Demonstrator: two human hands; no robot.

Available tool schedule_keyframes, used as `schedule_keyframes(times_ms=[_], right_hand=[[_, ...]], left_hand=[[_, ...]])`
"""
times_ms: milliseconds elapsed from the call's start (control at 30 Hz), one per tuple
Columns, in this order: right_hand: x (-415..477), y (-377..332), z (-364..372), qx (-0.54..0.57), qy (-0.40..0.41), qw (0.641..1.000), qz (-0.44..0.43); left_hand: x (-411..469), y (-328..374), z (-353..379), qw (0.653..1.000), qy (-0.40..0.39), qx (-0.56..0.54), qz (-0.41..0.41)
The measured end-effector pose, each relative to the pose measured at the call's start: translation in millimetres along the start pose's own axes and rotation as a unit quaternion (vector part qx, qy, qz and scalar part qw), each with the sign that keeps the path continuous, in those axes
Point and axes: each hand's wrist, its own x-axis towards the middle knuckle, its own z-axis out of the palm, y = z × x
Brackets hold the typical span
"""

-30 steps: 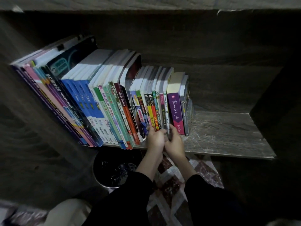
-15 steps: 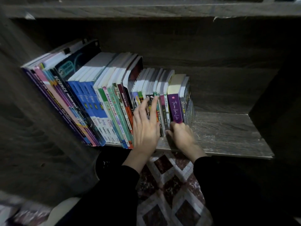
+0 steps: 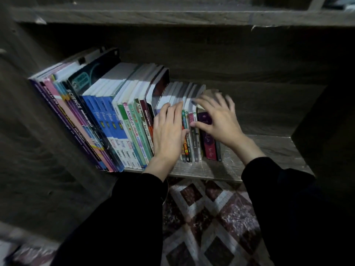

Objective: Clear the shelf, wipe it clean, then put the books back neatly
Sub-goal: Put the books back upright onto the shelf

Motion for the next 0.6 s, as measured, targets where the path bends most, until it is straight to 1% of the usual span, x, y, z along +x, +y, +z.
schedule_keyframes(times_ms=[33, 100, 200, 333, 467, 600], right_hand=[[0, 2, 0, 0.028, -0.019, 0.999, 0.008], [-2, 0, 2, 0.058, -0.022, 0.998, 0.023], [-3, -6, 1, 0.054, -0.025, 0.998, 0.032], [-1, -5, -9, 0.059, -0.081, 0.995, 0.022], [3, -2, -16, 0.077, -0.122, 0.989, 0.021], [3, -3, -22, 0.099, -0.135, 0.985, 0.044]], left_hand=[[0, 0, 0, 1.000, 0.005, 0.001, 0.001], [0, -1, 1, 1.000, 0.013, -0.001, 0.003], [0, -2, 0, 1.000, 0.010, -0.009, 0.008], [-2, -3, -3, 1.000, 0.010, -0.006, 0.020], [-1, 7, -15, 0.999, -0.036, -0.002, 0.004], [-9, 16, -21, 0.997, -0.070, -0.010, -0.021]])
